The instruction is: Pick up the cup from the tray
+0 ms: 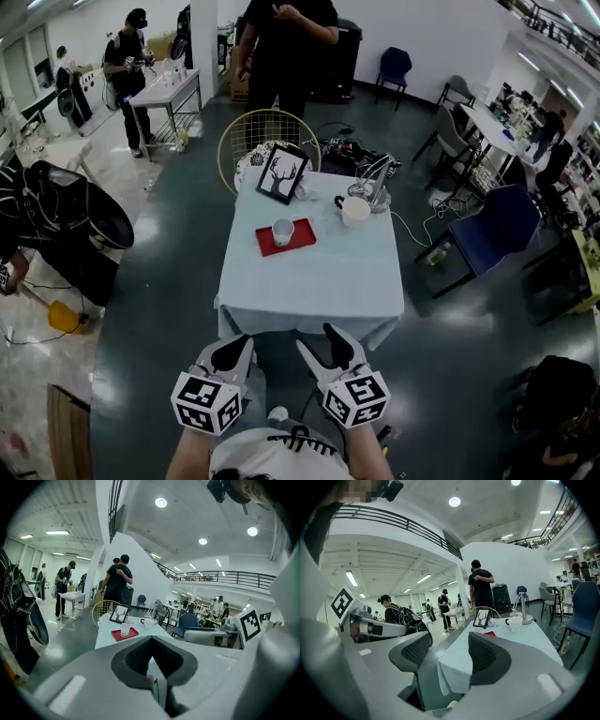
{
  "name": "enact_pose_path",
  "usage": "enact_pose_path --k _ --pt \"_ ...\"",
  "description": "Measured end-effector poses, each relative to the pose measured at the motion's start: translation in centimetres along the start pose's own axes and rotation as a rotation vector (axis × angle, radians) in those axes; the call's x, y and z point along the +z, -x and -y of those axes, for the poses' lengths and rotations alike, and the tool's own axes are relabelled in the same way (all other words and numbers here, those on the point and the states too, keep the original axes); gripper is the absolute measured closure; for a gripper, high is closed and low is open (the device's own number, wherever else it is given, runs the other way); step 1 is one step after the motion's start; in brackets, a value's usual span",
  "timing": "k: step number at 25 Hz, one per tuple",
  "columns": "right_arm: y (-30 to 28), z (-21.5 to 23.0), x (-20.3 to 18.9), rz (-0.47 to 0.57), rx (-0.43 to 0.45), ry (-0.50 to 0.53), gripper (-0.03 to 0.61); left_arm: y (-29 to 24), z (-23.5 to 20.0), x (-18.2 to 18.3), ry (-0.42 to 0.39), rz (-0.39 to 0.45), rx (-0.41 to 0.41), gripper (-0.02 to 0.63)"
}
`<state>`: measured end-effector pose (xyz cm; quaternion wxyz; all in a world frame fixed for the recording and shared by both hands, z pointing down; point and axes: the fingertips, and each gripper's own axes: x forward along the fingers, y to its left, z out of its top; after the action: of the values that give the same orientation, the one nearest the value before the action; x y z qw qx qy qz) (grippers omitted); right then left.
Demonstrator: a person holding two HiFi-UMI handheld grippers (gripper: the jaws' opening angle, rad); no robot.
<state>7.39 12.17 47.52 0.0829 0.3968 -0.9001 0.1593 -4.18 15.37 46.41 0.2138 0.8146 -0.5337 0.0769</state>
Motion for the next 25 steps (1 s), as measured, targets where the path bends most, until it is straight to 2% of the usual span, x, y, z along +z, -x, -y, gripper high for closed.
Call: enact_pose_path --k 4,8,10,13,15,19,25 --pt "-2.5 1.9 1.5 0.015 -0.032 0.016 0.287 -2.5 -1.6 1.3 0.009 0.001 -0.008 0.614" --pt "-5.4 3.0 2.0 -0.008 -0.026 -0.007 0.276 -5.5 -3.0 0.9 0.015 -0.092 -0.035 0.614" --pt "-7.4 3.8 2.3 -0.019 -0.031 0.001 0.273 -7.2 -4.1 1.3 0.023 -0.109 -0.039 0.614" --pt "-10.5 4.3 3.4 -0.018 -0.023 0.024 0.225 -9.1 -6.6 2.7 0.047 -0.107 -0.027 0.614" --pt "-12.3 4.6 4.4 0.001 -0.014 0.035 0.151 -10.4 -8.2 3.6 0.064 -0.117 -0.025 0.614" --pt "-15.9 5.3 5.9 -0.004 -0.021 0.062 0.13 -12.8 -11.0 5.1 0.074 -0.145 -0.045 0.614" --pt "-21.4 7.5 7.0 -0.008 -0.06 0.063 0.118 -17.0 -15.2 7.7 0.049 -0.134 -0.051 0.614"
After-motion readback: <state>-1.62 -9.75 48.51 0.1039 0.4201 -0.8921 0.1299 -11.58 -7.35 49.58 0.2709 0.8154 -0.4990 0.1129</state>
